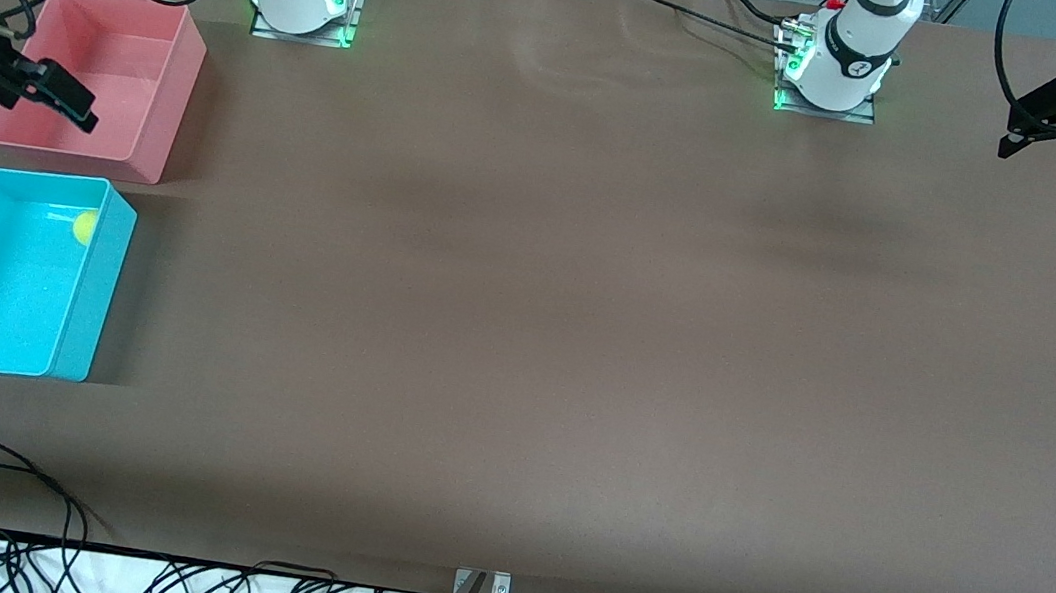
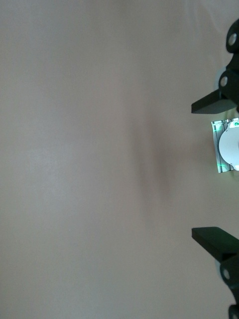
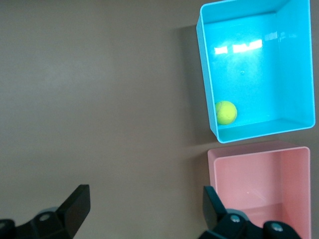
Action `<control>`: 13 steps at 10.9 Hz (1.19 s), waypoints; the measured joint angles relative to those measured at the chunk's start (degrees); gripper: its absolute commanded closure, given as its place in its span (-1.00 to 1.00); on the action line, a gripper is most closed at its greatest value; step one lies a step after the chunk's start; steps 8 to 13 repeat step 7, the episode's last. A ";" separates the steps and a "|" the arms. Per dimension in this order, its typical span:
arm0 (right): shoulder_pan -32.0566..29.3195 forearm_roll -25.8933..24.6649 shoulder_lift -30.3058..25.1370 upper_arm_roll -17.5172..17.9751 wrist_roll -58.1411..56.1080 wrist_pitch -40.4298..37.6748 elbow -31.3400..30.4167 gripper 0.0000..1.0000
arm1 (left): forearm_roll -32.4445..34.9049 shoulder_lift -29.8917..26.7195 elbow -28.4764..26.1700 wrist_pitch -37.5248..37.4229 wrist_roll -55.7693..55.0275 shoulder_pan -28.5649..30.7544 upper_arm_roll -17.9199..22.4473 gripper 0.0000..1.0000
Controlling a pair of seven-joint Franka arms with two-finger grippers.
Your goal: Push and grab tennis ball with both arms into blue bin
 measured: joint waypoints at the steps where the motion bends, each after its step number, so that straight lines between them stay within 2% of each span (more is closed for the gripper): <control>1: -0.05 0.00 0.16 -0.51 -2.84 -1.91 0.95 -1.00 | 0.04 0.00 0.00 0.00 0.00 0.00 0.05 -1.00; 13: -0.09 0.00 0.95 -0.99 -5.74 -3.25 2.27 -1.00 | 0.07 0.00 0.00 0.00 0.00 0.00 0.14 -1.00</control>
